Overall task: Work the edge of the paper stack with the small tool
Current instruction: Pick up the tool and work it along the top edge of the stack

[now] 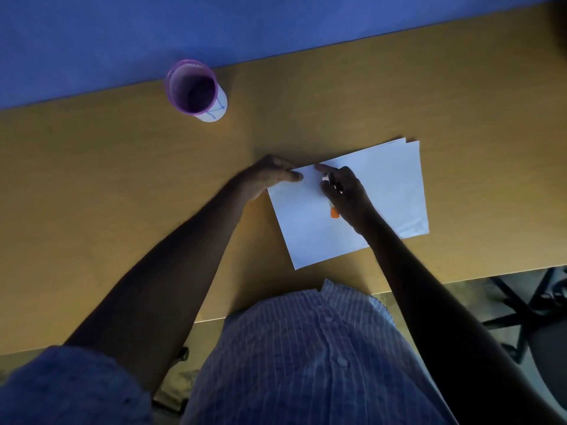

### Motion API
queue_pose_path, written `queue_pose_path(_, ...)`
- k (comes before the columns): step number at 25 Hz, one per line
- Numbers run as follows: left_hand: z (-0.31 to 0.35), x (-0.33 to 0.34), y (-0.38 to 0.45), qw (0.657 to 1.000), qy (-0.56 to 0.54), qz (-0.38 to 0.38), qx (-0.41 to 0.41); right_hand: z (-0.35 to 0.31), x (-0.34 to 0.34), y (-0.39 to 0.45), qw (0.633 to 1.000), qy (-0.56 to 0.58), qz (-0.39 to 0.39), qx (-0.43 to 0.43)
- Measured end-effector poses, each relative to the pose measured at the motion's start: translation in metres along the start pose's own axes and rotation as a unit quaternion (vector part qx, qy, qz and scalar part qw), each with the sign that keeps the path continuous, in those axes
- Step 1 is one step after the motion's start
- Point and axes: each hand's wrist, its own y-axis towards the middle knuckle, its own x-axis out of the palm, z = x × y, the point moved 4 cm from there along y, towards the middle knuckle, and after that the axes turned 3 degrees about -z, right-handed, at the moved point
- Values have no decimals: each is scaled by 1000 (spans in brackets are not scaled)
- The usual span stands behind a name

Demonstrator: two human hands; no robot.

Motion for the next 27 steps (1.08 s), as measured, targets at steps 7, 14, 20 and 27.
queue_pose_path(7, -5, 2, 3, 999, -14, 5, 36, -5, 2, -4, 997, -70, 1, -32)
queue_pose_path(14, -16, -2, 7, 999, -4, -4, 36, -3, 4, -6, 968, -171, 97, -159)
queue_pose_path(20, -17, -1, 8, 999, -13, 9, 34, -2, 6, -3, 956, -188, 125, -185)
queue_pose_path(27, -11, 4, 4, 998, -12, 45, 41, -6, 10, -3, 949, -201, 133, -201)
